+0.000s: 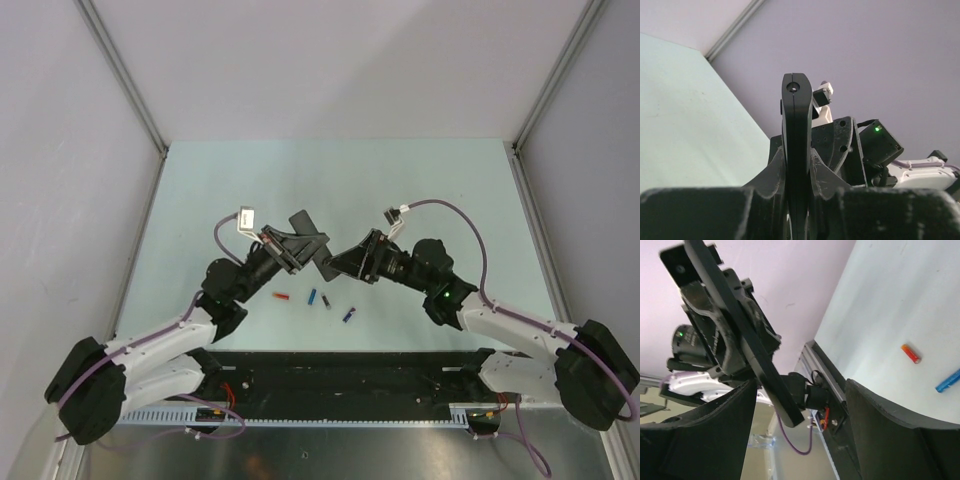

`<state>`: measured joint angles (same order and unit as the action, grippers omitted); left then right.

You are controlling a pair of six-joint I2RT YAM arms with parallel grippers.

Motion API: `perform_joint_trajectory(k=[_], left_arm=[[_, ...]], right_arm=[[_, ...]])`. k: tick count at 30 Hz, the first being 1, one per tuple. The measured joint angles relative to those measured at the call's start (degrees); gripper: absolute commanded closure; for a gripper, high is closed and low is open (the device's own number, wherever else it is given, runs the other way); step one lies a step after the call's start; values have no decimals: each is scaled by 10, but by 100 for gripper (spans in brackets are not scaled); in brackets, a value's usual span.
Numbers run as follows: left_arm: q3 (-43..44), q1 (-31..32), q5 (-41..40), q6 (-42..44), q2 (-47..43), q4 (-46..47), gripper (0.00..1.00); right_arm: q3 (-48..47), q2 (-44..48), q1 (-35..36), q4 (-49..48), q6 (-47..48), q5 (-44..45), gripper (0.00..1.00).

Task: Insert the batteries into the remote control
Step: Remove the battery cover from the remote control.

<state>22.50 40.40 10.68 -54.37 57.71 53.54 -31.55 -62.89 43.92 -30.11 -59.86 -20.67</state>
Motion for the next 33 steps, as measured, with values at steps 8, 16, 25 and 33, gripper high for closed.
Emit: perform_joint_trajectory(k=[8, 16, 25, 33], left_arm=[[-3, 31, -89, 46, -22, -50, 100], [-3, 51, -137, 74, -34, -77, 100], [-3, 58, -170, 93, -47, -84, 100], [-3, 61, -181, 99, -54, -88, 100]], right_arm=[[2, -29, 3, -87, -41, 0, 27], [2, -56, 3, -110, -66, 1, 35], [2, -72, 5, -109, -87, 0, 25], [2, -87, 6, -121, -101, 0, 34]])
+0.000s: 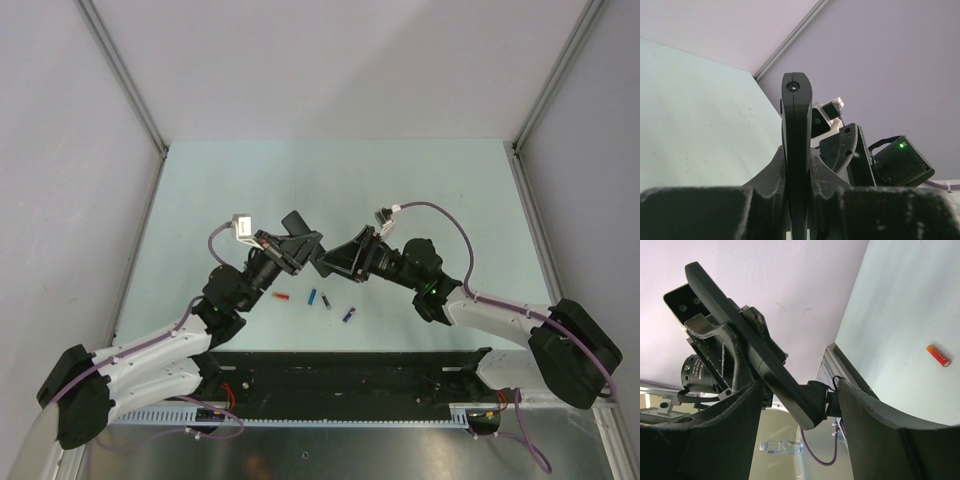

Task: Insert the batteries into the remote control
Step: Remove the battery cover from the remote control.

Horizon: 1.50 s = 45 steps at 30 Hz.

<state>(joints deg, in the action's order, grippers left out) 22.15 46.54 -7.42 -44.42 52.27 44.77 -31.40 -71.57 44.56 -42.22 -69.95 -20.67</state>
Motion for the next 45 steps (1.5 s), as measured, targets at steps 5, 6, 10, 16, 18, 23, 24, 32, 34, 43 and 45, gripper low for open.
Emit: perform_joint_trajectory(k=[5, 6, 10, 16, 18, 23, 24, 32, 34, 43, 45], left_arm=[[0, 5, -3, 5, 0, -2, 100], [0, 5, -4, 5, 0, -2, 100], [0, 7, -5, 9, 0, -4, 100], [0, 9, -10, 10, -1, -8, 100], [0, 9, -10, 10, -3, -10, 100], [0, 9, -14, 10, -6, -13, 100], [0, 9, -14, 10, -7, -14, 100], [0, 9, -16, 9, -13, -19, 100], [0, 9, -16, 9, -14, -19, 100], [0, 10, -14, 10, -17, -16, 100], [0, 10, -14, 10, -17, -16, 100]], right_arm=[[0, -15, 0, -16, -13, -2, 37], [0, -17, 1, -19, -14, -2, 38], [0, -21, 1, -28, -21, -2, 43], [0, -21, 3, -31, -24, -2, 47], [0, -21, 3, -31, -24, -2, 48], [0, -21, 6, -31, -24, -2, 50], [0, -21, 6, -31, -24, -2, 50], [0, -20, 8, -32, -20, -2, 55], [0, -19, 9, -33, -18, -2, 54], [0, -16, 9, -22, -14, -2, 21], [0, -13, 5, -15, -14, -2, 16]])
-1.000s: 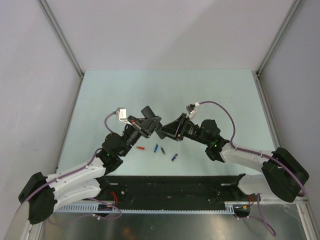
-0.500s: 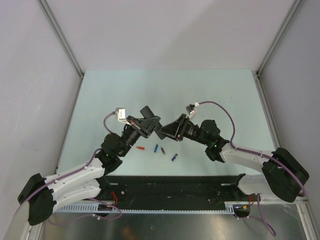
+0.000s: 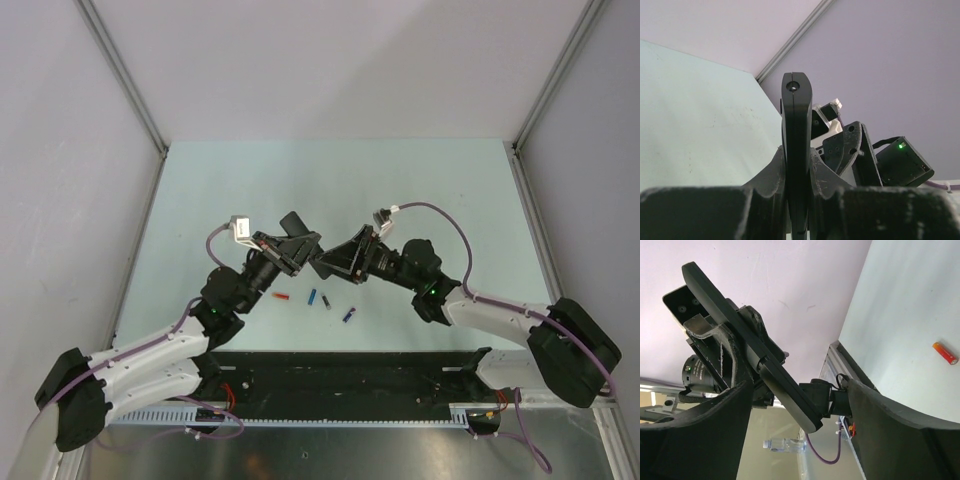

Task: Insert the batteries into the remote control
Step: Remove the battery cover from the remote control.

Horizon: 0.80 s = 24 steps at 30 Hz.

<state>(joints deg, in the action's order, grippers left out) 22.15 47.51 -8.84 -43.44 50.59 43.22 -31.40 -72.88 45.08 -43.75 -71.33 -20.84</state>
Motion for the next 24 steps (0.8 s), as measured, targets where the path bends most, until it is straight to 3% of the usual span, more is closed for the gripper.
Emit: perform_joint_trajectory(k=[2, 5, 10, 15, 20, 24], left_arm=[[0, 0, 0, -1, 0, 0, 100], [0, 0, 0, -6, 2, 0, 100], [0, -16, 10, -39, 19, -2, 100], [0, -74, 69, -98, 51, -7, 100], [13, -116, 167, -150, 124, -15, 100], [31, -129, 229, -171, 164, -24, 100]], right_arm=[[0, 9, -5, 10, 2, 0, 6], [-1, 33, -14, 38, 13, 0, 0], [-56, 101, -15, 217, 101, 21, 0], [-212, 146, 56, 483, 260, 146, 8], [-320, 110, 129, 650, 358, 263, 8], [-333, 59, 152, 734, 398, 310, 8]])
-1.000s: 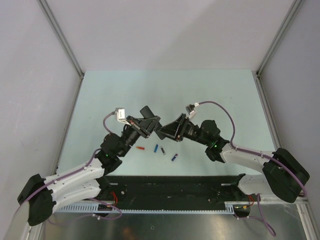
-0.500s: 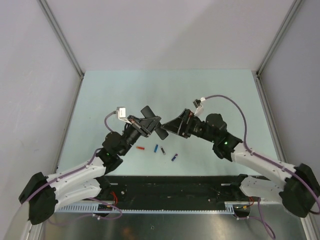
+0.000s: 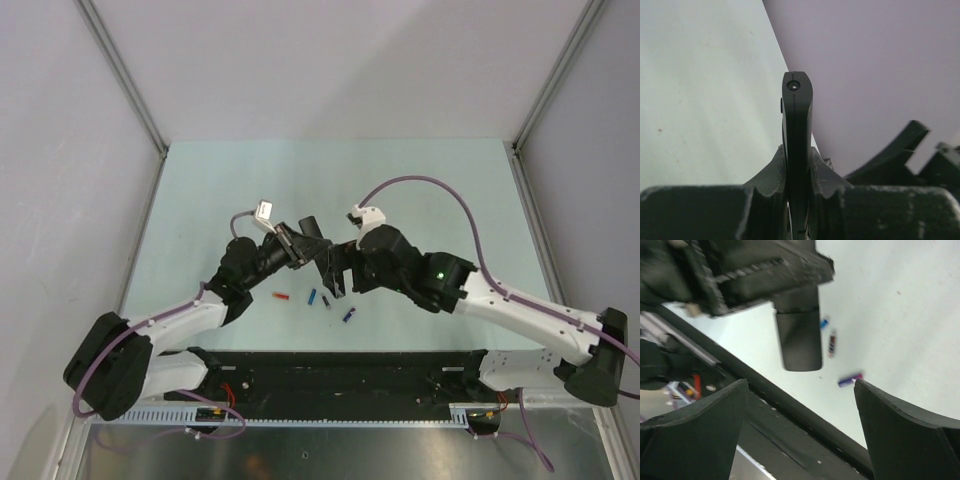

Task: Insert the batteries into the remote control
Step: Remove the battery cover from the remote control.

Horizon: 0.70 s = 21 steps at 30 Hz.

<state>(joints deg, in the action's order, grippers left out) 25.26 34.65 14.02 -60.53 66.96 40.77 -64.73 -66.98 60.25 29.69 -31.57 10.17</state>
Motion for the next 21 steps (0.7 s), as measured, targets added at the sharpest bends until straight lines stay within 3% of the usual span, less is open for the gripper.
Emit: perform_joint_trajectory(k=[6, 15, 21], left_arm=[[24, -1, 48, -11, 15, 0, 100], [26, -2, 63, -16, 22, 2, 100], [26, -2, 65, -20, 22, 2, 100]], right_arm=[[0, -40, 12, 57, 19, 23, 11], [0, -49, 23, 49, 21, 25, 14], [0, -69, 23, 32, 26, 24, 32]])
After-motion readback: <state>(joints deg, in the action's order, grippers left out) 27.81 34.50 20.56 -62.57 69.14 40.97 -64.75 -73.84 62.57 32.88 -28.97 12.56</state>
